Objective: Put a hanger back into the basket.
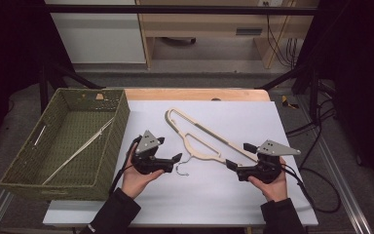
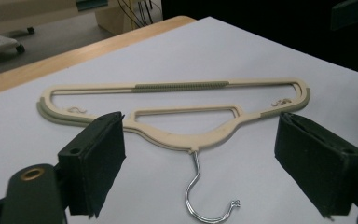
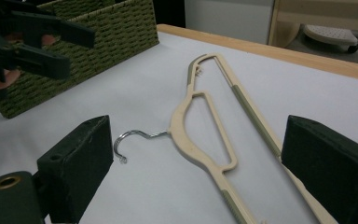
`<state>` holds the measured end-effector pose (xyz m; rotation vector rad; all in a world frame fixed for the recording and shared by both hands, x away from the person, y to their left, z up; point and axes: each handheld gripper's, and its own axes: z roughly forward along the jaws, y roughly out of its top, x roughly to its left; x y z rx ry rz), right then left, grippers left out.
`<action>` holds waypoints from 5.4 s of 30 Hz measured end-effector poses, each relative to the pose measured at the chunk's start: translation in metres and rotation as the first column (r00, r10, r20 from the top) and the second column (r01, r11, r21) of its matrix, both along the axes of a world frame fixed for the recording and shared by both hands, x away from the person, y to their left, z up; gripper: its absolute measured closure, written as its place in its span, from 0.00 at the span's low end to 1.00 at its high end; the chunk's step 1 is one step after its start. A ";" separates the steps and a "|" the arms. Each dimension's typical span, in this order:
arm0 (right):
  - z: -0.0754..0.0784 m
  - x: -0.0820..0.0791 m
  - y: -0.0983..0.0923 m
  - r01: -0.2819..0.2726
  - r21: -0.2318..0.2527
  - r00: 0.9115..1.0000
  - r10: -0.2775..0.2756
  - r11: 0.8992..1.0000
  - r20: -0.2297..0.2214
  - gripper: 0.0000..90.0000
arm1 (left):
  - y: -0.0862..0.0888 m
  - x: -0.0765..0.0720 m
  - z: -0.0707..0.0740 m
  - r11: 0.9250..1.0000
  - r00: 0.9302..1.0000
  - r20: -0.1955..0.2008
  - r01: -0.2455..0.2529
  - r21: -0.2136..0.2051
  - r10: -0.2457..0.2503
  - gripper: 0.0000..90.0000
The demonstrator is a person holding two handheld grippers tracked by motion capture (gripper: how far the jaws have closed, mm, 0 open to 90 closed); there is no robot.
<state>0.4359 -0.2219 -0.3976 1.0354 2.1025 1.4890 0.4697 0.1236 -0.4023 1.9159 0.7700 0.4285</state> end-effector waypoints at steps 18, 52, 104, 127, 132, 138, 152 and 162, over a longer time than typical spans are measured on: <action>-0.001 0.000 -0.002 0.002 0.004 1.000 -0.002 1.000 0.000 0.11 | -0.046 0.030 -0.051 0.990 0.995 -0.103 -0.001 0.138 0.016 0.45; -0.004 0.004 0.000 -0.016 -0.021 1.000 0.016 1.000 -0.011 0.12 | -0.058 0.046 -0.073 0.977 0.977 -0.208 0.011 0.215 0.035 0.98; -0.052 0.054 0.099 -0.151 -0.302 0.986 0.120 0.941 -0.119 0.60 | -0.059 0.013 0.002 0.949 0.991 -0.130 0.048 0.313 -0.007 0.98; -0.042 0.048 0.096 -0.151 -0.339 0.988 0.138 0.929 -0.061 0.82 | 0.009 -0.004 0.059 0.999 1.000 0.022 0.004 0.043 -0.005 0.46; -0.034 0.046 0.091 -0.140 -0.335 0.990 0.130 0.932 -0.052 0.85 | 0.036 -0.011 0.059 0.999 0.999 0.034 -0.028 0.045 0.027 0.33; -0.025 0.044 0.083 -0.114 -0.339 0.993 0.111 0.934 -0.028 0.89 | 0.053 -0.020 0.042 0.998 0.999 0.016 -0.032 0.059 0.031 0.24; -0.005 0.038 0.058 -0.063 -0.288 0.998 0.066 0.956 0.001 0.96 | 0.059 -0.030 0.019 0.998 1.000 -0.008 -0.002 0.056 0.002 0.16; 0.003 0.025 0.073 -0.222 -0.194 0.975 0.220 0.956 -0.031 0.96 | 0.055 -0.031 0.021 0.997 1.000 0.007 0.009 0.073 -0.009 0.13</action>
